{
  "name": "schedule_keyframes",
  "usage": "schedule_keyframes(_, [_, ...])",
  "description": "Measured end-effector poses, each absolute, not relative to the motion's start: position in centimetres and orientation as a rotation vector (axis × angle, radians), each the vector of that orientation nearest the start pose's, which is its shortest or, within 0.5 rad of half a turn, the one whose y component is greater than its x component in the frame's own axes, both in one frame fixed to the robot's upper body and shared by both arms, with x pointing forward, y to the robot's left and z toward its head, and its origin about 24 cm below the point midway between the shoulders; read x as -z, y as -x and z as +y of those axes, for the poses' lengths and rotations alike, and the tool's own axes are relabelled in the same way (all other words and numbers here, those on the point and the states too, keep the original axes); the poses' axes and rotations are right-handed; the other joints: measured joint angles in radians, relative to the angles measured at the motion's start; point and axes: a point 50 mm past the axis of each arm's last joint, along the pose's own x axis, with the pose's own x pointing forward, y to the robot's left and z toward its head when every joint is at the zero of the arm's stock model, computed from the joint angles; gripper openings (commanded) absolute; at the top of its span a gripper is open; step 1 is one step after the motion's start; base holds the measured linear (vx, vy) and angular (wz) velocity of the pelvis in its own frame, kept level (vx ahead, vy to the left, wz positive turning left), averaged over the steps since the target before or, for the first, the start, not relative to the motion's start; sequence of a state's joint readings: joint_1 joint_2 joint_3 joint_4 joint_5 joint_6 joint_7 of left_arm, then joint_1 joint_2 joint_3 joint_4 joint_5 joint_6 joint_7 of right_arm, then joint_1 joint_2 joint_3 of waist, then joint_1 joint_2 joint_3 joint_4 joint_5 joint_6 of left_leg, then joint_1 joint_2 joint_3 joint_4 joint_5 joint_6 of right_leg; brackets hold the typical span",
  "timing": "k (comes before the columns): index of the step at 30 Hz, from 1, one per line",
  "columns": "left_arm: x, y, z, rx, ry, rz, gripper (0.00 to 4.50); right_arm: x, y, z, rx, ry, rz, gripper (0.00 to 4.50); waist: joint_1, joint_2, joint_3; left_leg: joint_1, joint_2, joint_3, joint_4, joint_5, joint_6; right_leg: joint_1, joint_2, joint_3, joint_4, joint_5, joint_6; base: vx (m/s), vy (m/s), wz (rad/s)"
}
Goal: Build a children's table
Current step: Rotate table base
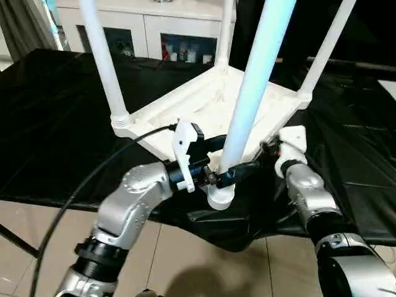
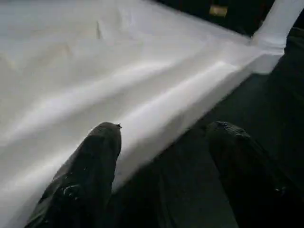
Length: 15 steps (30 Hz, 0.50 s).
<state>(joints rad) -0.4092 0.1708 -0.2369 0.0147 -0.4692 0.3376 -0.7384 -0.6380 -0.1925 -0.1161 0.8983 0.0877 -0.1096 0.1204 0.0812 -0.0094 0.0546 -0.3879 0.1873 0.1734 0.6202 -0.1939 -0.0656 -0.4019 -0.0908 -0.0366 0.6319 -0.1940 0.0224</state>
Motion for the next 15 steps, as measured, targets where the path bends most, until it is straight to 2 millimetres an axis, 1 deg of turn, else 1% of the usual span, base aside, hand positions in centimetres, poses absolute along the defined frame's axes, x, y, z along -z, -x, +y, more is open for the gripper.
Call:
schedule_keyframes(3, [-12.0,-29.0,5.8,1.140,0.210,-0.033,4.50,-5.4,-36.1,-19.3,-0.032,0.008,0.084,3.17,0.004,0.000,0.000,-0.001,0.001,0.001,0.000,0.002,0.003,0.000,0.001,-0.001,0.000,0.000,-0.001,0.000,0.000,0.00])
schedule_keyframes(6, [-12.8,-29.4,5.5,1.136,0.238,-0.071,4.50,-5.7,-36.3,-20.6,0.018,0.046,0.096,3.17,0.006,0.001,0.000,0.000,0.001,0.003,0.000,0.002,0.004,0.000,0.000,0.000,-0.001,0.000,-0.001,0.000,0.000,0.00])
schedule_keyframes(8, [-13.3,-29.5,5.0,1.142,0.256,-0.090,4.50,-5.3,-36.4,-21.8,0.052,0.104,0.168,3.17,0.007,0.001,0.000,-0.001,0.001,0.003,0.000,0.002,0.004,0.000,0.000,-0.001,-0.001,0.000,-0.001,0.000,0.000,0.00])
schedule_keyframes(10, [-13.6,-29.5,4.8,1.156,0.279,-0.099,4.50,-4.4,-36.2,-22.2,0.047,0.150,0.239,3.17,0.006,0.001,-0.001,0.000,0.001,0.003,0.000,0.002,0.004,0.000,0.000,-0.001,-0.001,0.000,-0.001,0.000,0.000,0.00])
schedule_keyframes(13, [-13.9,-29.2,4.4,1.202,0.323,-0.098,4.50,-2.5,-35.6,-21.6,-0.015,0.168,0.336,3.17,-0.003,0.005,0.000,0.000,0.002,0.003,0.000,0.002,0.004,0.000,0.000,-0.001,-0.001,0.000,-0.001,0.000,0.000,0.00])
schedule_keyframes(15, [-14.0,-29.0,4.2,1.225,0.338,-0.096,4.50,-2.0,-35.4,-21.2,-0.040,0.167,0.360,3.17,-0.006,0.007,-0.001,-0.001,0.002,0.003,0.000,0.002,0.004,-0.001,0.000,-0.001,-0.001,0.000,-0.001,0.000,0.000,0.00])
